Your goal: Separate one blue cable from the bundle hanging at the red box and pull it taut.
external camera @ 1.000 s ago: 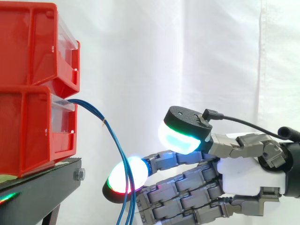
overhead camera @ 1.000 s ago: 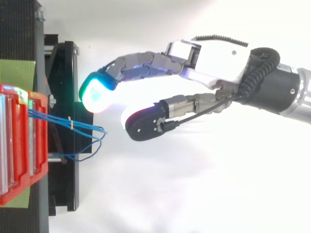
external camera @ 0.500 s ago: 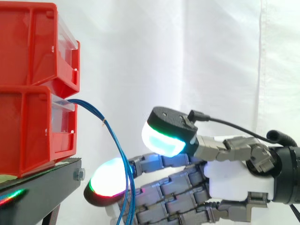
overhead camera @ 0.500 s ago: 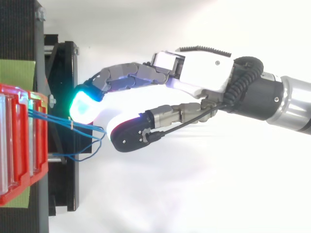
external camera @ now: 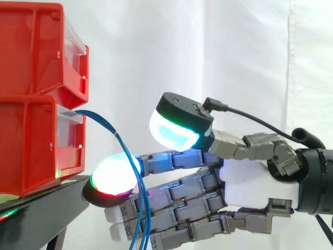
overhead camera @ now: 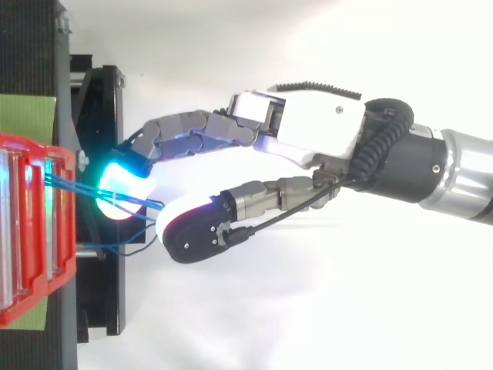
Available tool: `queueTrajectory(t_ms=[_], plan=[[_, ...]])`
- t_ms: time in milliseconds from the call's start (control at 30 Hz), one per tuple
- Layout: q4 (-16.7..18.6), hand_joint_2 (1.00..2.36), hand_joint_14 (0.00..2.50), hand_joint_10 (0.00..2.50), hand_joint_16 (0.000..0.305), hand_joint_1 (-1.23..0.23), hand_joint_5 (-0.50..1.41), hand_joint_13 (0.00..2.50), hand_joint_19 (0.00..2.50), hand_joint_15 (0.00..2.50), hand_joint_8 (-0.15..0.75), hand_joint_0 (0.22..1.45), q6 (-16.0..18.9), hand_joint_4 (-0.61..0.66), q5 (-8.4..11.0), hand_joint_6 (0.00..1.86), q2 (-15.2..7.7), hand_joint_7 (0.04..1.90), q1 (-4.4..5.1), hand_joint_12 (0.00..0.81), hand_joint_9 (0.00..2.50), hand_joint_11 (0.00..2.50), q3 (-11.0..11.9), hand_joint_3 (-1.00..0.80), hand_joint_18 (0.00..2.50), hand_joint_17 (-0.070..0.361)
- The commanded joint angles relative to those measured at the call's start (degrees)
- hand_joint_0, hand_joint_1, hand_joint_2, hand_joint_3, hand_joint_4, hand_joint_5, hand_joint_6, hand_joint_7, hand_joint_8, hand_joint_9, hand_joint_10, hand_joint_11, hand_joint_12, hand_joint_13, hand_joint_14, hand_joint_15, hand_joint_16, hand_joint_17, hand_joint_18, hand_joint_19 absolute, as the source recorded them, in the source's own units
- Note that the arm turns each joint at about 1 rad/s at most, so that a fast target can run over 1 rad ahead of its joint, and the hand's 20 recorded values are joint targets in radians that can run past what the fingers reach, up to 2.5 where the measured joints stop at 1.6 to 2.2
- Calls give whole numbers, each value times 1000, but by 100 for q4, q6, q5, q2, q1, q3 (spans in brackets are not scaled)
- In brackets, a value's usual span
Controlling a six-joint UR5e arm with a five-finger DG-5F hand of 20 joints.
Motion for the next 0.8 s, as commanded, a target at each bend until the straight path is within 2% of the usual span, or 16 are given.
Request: queueTrajectory(t_ms=[0,233,400,767], plan=[[25,1000,0,4,32,-532,-160,414,142,38,281,553,35,332,1,503,-2,889,37,263,548,130,32,-500,359,73],[69,1000,1,5,32,-531,-159,415,141,38,281,553,105,328,1,503,-2,888,90,263,548,130,85,-500,362,73],[69,1000,0,4,32,-529,-154,416,138,28,281,557,114,332,28,503,-2,908,178,262,556,126,120,-500,363,72],[34,1001,1,5,31,-516,-124,422,150,38,282,587,299,291,10,504,-2,1073,196,254,603,157,129,-482,365,70]])
